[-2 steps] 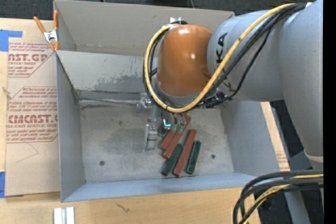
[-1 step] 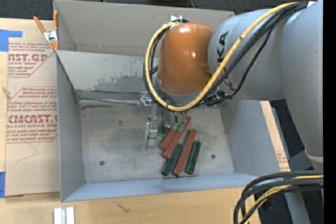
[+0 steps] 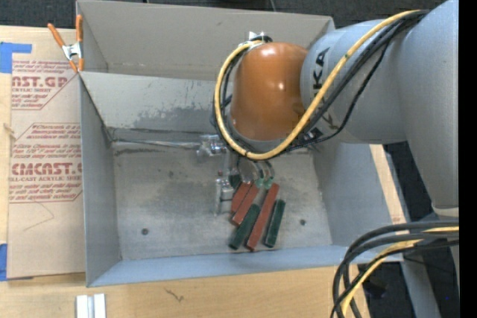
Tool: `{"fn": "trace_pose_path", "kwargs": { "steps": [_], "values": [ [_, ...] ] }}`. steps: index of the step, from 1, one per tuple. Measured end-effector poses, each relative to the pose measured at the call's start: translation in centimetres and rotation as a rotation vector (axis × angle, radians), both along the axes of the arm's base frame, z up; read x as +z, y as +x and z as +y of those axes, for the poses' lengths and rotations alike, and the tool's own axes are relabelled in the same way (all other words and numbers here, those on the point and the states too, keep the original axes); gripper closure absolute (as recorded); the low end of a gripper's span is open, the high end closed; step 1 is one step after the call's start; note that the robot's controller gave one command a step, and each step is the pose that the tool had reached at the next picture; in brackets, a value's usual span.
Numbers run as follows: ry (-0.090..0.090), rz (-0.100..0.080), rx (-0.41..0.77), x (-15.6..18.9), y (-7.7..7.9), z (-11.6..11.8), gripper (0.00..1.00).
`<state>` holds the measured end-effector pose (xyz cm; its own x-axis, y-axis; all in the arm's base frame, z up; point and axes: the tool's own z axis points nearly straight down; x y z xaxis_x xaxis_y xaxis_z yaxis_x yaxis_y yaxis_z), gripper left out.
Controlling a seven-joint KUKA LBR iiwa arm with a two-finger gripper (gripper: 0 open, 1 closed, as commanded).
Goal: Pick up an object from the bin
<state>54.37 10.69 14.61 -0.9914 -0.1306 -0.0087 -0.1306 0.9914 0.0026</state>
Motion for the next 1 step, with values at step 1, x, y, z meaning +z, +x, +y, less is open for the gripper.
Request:
{"fn": "trace_pose_path", "kwargs": {
  "steps": [1],
  "values": [
    [-0.004,0.010,0.373,-0.27,0.29,-5.66,0.00]
  ]
}}
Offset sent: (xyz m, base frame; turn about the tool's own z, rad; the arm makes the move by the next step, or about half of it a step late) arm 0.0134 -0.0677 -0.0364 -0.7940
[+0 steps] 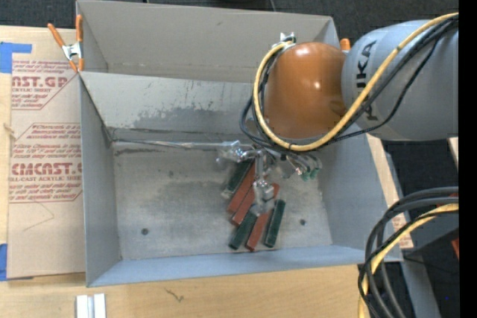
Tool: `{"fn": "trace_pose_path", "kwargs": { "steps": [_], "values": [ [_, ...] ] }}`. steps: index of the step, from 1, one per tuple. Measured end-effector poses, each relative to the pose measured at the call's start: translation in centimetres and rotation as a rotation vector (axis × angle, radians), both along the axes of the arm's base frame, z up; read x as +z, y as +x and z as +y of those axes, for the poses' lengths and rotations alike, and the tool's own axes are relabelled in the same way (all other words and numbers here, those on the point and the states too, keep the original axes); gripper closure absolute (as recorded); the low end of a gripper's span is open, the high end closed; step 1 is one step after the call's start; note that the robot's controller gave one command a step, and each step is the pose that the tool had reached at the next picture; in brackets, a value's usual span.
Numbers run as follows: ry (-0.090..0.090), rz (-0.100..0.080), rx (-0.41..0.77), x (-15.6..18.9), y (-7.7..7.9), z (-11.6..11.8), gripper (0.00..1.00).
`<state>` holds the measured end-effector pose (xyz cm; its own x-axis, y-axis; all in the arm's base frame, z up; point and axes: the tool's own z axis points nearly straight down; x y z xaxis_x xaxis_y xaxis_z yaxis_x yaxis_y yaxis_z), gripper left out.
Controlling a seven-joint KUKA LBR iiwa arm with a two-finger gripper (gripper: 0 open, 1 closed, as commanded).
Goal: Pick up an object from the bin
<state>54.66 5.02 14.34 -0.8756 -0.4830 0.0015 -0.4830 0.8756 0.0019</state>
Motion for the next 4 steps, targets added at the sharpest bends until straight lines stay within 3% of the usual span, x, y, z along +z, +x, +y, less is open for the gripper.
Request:
{"fn": "trace_pose_path", "kwargs": {
  "steps": [1,2,3,4],
  "values": [
    [0.000,-0.006,0.347,-1.8,0.8,-1.2,0.00],
    [0.001,-0.006,0.578,-7.0,-1.2,-2.8,0.00],
    [-0.001,0.007,0.811,-7.0,2.9,-0.3,1.00],
    [-0.001,0.007,0.811,-7.0,2.9,-0.3,1.00]
  ]
}}
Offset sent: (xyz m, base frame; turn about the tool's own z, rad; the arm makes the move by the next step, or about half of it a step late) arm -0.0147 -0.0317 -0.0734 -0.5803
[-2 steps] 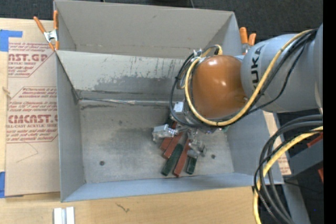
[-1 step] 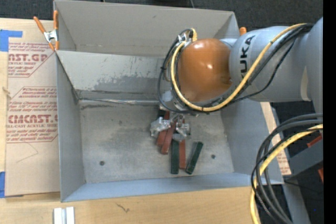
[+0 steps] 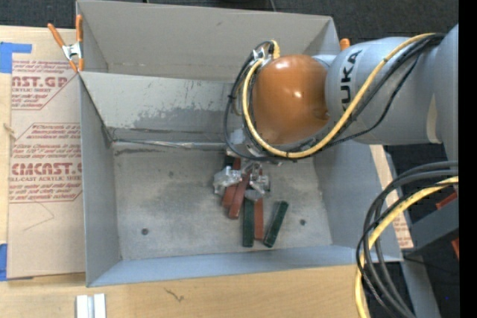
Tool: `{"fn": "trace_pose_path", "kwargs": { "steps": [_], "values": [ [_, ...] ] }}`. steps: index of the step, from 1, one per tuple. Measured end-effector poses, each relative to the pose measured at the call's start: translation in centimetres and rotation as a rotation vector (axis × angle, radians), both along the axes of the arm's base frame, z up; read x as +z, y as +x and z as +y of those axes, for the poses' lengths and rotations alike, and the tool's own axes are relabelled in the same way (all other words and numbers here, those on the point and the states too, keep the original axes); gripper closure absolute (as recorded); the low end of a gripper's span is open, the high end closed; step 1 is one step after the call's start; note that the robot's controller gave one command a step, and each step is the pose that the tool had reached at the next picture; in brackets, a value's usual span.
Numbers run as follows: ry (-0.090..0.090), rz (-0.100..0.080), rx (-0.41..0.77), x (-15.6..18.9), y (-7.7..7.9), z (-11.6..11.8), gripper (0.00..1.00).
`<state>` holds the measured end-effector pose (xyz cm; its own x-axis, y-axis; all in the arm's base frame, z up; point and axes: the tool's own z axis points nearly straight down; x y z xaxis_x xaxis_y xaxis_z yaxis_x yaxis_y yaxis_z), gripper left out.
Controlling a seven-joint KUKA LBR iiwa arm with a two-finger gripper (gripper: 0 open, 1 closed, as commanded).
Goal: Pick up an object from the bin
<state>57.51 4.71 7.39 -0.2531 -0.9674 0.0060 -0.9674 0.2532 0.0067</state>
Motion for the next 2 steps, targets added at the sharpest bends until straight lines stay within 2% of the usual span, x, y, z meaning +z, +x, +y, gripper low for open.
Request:
{"fn": "trace_pose_path", "kwargs": {
  "steps": [1,2],
  "values": [
    [0.002,0.000,0.000,0.2,-0.1,0.0,1.00],
    [0.005,0.002,0.000,1.9,-0.3,0.1,1.00]
  ]
}}
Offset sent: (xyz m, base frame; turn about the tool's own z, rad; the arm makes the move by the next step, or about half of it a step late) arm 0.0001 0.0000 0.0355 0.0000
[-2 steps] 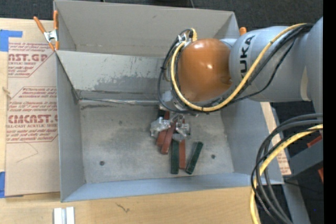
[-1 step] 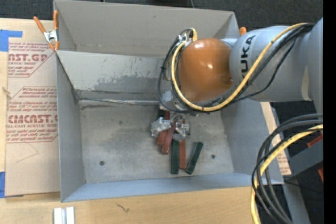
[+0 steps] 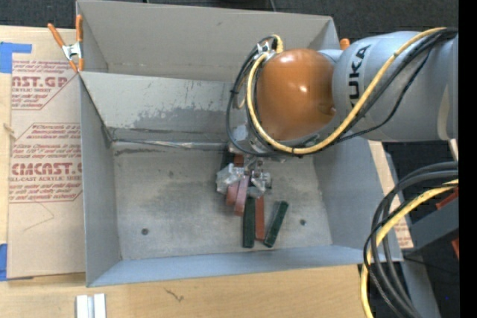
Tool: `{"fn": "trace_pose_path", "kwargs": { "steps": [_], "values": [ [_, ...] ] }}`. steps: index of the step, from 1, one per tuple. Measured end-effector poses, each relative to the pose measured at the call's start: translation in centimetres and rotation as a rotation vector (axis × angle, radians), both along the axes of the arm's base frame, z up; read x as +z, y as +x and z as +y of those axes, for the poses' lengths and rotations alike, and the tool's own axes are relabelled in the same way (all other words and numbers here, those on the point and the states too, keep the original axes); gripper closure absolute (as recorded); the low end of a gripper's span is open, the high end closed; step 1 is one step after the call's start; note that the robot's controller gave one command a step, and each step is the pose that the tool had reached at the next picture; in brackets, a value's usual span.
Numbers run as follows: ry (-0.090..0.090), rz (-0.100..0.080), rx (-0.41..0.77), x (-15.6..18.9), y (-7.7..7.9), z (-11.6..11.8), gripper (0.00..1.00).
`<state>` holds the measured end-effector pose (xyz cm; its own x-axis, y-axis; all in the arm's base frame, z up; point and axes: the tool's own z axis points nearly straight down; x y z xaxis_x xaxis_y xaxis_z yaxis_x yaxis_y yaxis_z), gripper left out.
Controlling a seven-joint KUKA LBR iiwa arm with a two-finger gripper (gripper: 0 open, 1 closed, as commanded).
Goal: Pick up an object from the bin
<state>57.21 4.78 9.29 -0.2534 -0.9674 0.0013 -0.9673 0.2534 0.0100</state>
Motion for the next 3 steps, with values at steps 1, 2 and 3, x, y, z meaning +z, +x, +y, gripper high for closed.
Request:
{"fn": "trace_pose_path", "kwargs": {
  "steps": [1,2,3],
  "values": [
    [0.001,-0.008,0.000,1.7,0.2,0.1,1.00],
    [0.001,-0.009,0.000,3.2,0.2,0.1,1.00],
    [0.001,-0.011,0.000,4.6,0.2,0.1,1.00]
  ]
}}
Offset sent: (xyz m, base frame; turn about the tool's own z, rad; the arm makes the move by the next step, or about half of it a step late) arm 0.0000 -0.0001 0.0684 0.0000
